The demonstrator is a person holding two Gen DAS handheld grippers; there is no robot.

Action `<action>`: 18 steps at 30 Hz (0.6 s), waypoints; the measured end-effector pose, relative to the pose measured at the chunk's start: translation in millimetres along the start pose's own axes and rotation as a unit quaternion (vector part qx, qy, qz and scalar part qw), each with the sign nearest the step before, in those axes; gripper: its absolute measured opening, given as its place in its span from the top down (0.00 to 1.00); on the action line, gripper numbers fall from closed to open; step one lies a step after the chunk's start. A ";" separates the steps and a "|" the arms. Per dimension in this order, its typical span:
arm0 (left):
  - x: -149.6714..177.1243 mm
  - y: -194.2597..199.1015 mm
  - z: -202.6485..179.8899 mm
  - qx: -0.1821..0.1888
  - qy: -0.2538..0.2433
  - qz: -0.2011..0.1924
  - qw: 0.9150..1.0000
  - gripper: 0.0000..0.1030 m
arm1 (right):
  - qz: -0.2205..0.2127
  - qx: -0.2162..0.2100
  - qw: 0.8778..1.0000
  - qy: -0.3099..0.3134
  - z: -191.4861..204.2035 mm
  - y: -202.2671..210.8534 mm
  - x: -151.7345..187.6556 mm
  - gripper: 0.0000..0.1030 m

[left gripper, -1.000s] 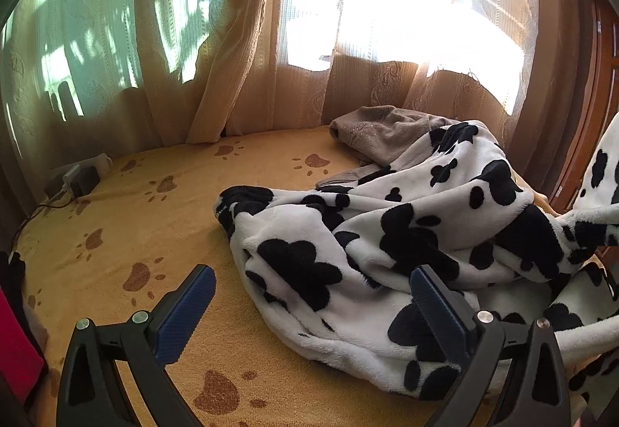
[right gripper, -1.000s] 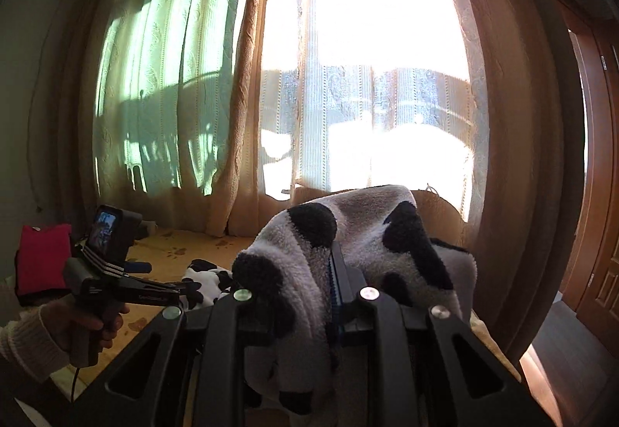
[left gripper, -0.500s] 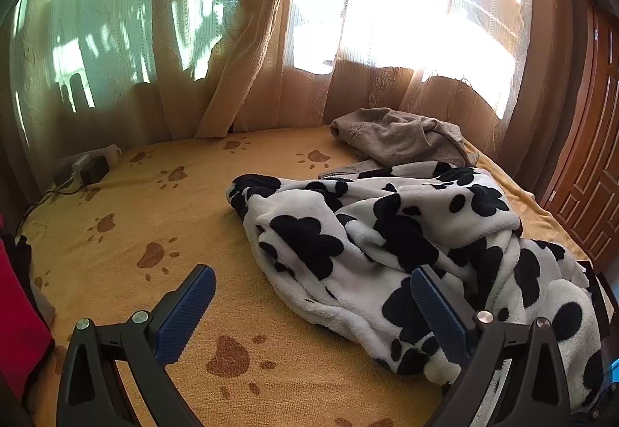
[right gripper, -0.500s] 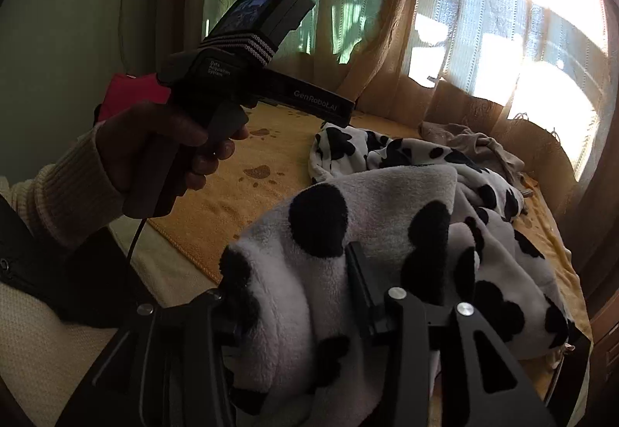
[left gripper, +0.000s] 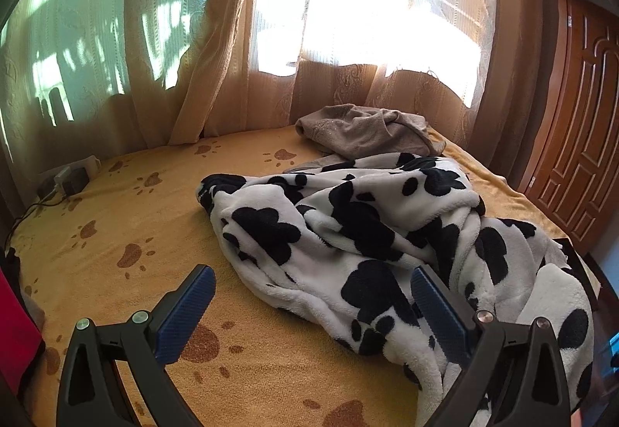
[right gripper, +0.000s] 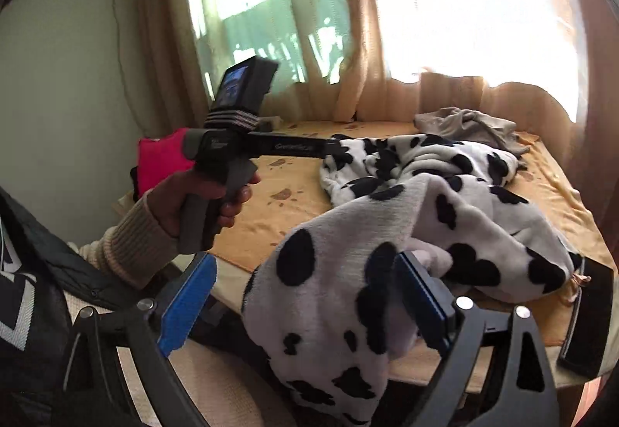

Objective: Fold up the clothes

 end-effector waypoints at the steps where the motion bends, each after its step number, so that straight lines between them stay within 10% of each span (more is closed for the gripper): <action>1: -0.3 1.7 -2.2 0.002 -0.004 -0.002 1.000 0.00 | -0.009 0.004 0.999 -0.034 -15.1 2.2 -3.2 0.06; 9: 0.3 8.3 -5.4 0.017 -0.007 0.001 1.000 0.00 | 0.048 -0.119 0.984 -0.123 -19.0 -55.8 8.1 0.03; 18: -23.6 29.3 -12.7 0.037 -0.045 -0.009 0.998 0.00 | 0.138 -0.265 0.954 0.008 90.0 -90.5 43.7 0.00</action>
Point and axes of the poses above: each gripper's, at about its wrist camera, not at the fingertips, and y roughly against the way its jaws point, z to its left, x to its underside, the point moved 7 cm from there along -y, roughly the way its jaws point, and after that the axes turned 7 degrees about -y, right-handed, at the moved point
